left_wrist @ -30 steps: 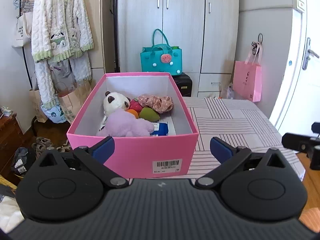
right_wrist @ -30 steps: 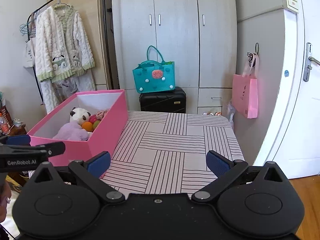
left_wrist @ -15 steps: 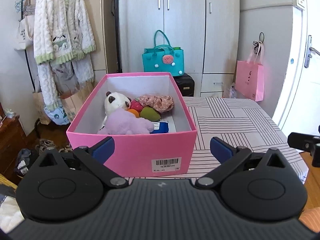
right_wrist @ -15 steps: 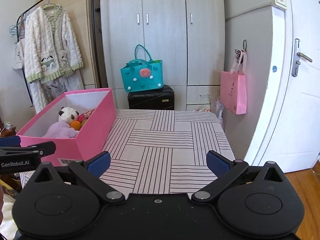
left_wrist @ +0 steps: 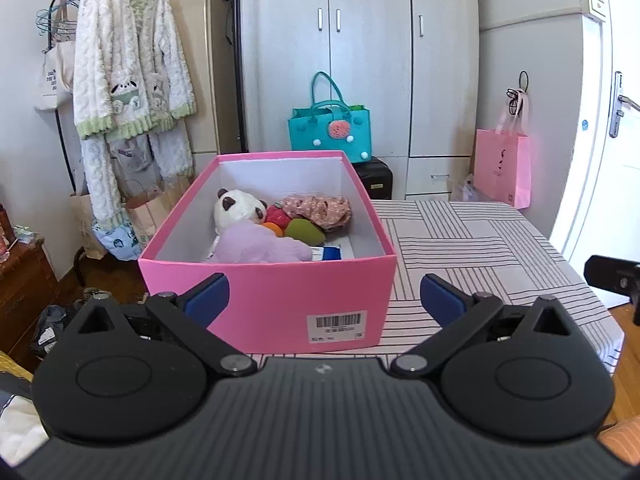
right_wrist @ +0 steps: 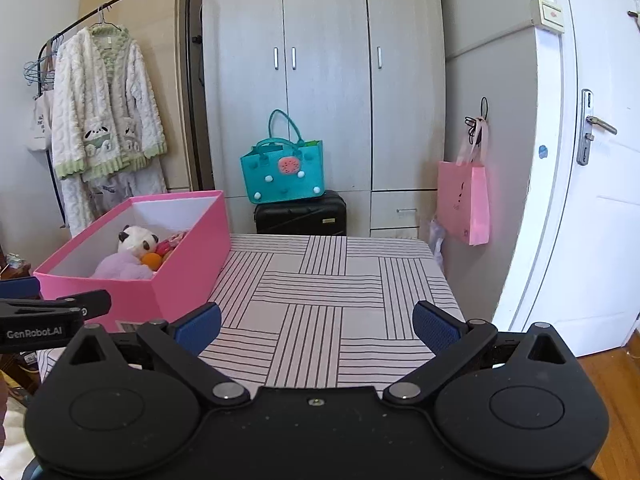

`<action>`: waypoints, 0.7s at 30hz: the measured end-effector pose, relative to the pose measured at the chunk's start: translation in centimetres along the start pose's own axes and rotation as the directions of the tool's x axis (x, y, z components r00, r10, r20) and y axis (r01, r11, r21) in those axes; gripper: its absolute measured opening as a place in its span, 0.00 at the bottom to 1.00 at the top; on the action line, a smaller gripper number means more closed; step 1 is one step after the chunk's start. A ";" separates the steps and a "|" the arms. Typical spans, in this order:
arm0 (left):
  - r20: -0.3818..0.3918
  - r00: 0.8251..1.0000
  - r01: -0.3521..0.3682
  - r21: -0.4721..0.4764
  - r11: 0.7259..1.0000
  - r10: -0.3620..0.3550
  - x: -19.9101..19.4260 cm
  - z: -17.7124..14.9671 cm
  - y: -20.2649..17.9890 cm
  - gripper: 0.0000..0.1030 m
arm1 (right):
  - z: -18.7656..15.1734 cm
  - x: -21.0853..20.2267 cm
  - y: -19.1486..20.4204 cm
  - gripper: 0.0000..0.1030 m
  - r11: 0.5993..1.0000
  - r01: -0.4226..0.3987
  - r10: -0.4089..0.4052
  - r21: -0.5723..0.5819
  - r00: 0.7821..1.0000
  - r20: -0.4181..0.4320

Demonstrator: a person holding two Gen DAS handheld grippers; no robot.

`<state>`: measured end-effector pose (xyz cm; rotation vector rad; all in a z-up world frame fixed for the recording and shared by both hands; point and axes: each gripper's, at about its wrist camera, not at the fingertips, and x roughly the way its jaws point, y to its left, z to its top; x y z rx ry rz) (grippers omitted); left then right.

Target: Organize soft objects

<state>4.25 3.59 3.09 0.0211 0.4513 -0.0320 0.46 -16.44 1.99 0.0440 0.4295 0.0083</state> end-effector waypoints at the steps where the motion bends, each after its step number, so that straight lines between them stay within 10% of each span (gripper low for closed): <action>1: 0.002 1.000 -0.005 0.001 1.000 0.005 0.0 -0.1 0.0 1.00 | -0.1 0.0 0.1 1.00 1.000 0.001 -0.001 -0.003 1.000 0.001; 21: 0.027 0.999 -0.024 -0.012 1.000 0.025 0.0 -1.2 0.1 1.00 | -0.9 0.1 0.6 1.00 0.997 0.061 -0.061 -0.051 0.998 0.011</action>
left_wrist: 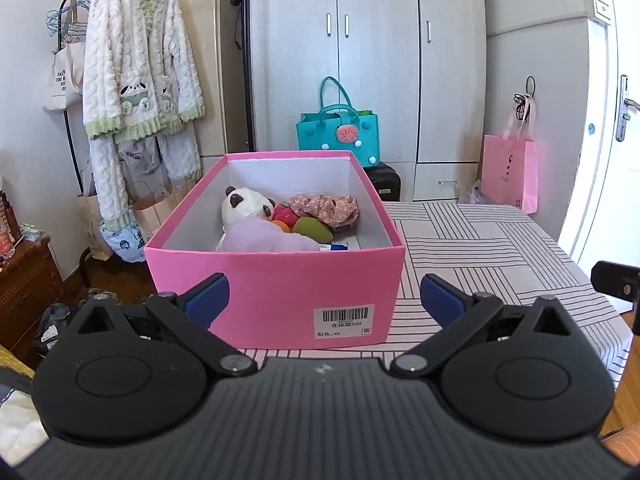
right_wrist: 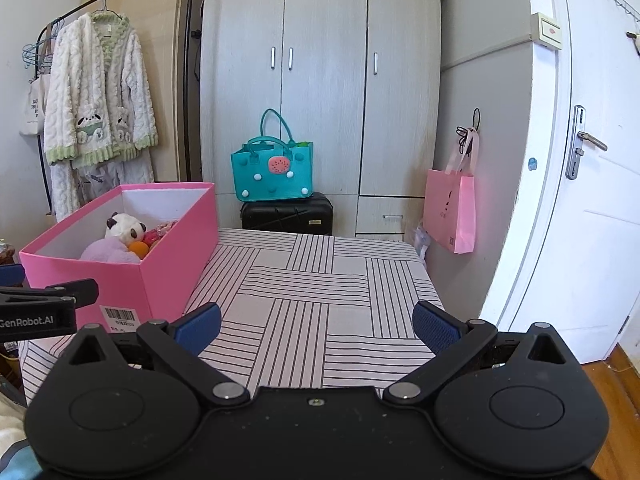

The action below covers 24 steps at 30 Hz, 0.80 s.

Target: Organize soft objects

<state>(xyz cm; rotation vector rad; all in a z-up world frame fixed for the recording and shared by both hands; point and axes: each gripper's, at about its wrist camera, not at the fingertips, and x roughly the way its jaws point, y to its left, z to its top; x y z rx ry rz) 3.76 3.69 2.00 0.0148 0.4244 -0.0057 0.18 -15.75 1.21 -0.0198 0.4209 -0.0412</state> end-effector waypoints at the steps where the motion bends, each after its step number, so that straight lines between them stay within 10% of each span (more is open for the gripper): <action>1: -0.001 1.000 0.001 0.001 1.000 -0.001 0.0 0.0 0.0 1.00 | 0.0 0.2 0.0 1.00 1.000 0.005 -0.005 0.000 1.000 -0.002; 24: 0.000 1.000 -0.005 0.038 0.999 0.005 -0.5 -0.1 -0.5 1.00 | -0.3 0.5 -0.3 1.00 1.000 0.004 -0.004 0.016 1.000 -0.001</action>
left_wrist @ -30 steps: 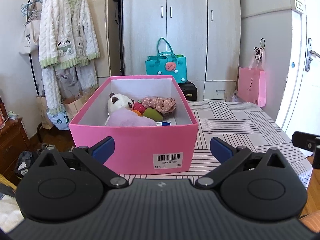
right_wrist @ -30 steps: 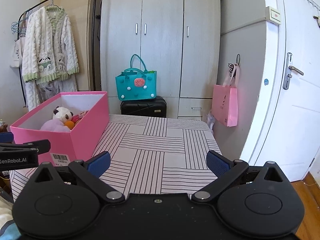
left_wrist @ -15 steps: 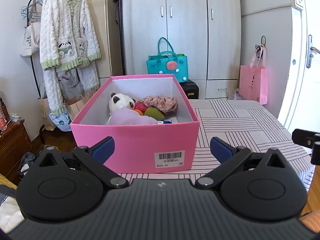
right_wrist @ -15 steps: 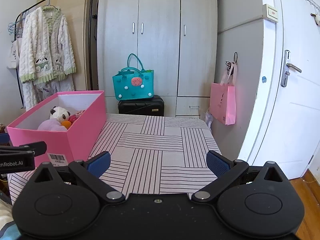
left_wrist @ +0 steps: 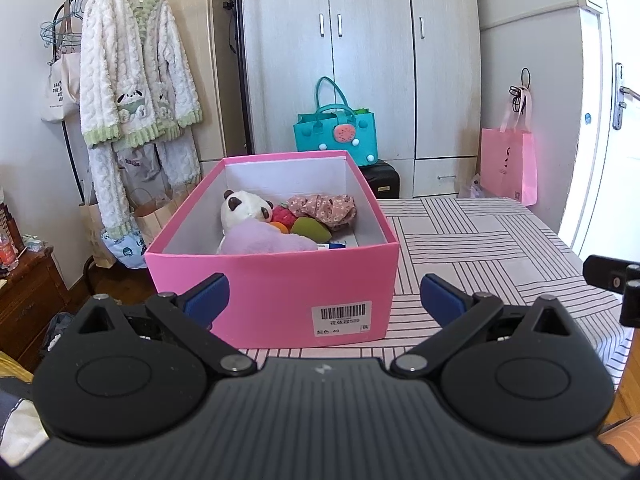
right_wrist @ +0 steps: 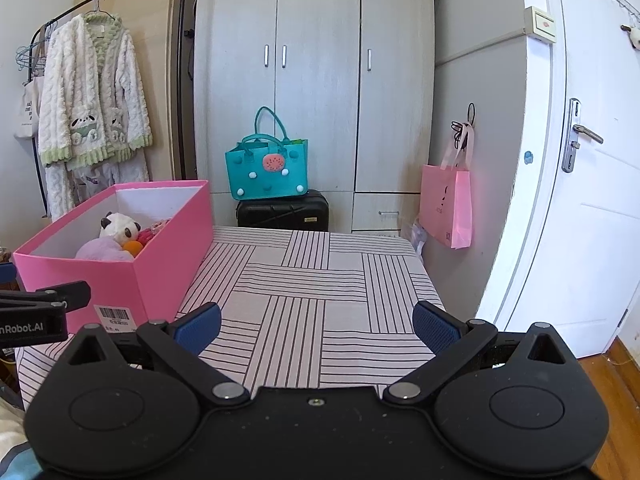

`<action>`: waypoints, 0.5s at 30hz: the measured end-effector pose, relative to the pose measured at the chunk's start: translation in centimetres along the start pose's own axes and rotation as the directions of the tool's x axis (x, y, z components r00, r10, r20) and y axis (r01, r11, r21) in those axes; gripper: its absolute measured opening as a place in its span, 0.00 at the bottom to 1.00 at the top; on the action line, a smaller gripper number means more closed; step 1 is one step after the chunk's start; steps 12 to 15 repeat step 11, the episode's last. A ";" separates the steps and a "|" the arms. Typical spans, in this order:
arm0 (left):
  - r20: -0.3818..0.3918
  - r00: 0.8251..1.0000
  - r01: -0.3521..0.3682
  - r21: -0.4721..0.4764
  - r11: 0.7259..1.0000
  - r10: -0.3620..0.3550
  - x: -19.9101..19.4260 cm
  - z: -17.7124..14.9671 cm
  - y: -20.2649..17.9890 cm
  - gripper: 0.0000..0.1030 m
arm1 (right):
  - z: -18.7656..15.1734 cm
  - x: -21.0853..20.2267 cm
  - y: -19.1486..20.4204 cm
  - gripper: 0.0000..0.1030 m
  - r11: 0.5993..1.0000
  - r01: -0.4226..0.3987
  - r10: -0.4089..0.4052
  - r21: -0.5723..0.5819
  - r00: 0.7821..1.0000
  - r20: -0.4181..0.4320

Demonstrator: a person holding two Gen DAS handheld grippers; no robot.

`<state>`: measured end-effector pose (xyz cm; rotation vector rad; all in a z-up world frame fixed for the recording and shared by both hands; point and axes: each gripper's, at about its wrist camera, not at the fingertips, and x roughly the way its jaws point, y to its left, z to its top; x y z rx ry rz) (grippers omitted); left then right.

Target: Organize soft objects

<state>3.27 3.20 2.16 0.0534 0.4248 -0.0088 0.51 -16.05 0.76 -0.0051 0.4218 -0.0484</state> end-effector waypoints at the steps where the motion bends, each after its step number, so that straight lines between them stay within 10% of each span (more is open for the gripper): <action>1: 0.002 1.000 -0.003 0.002 1.000 0.003 -0.1 0.0 0.0 1.00 | 0.0 -0.1 0.0 1.00 1.000 -0.001 0.001 0.000 1.000 0.002; 15: 0.009 1.000 0.000 0.008 1.000 0.000 -0.5 0.1 -0.1 1.00 | -0.1 -0.3 0.0 1.00 1.000 0.004 -0.004 0.004 1.000 0.014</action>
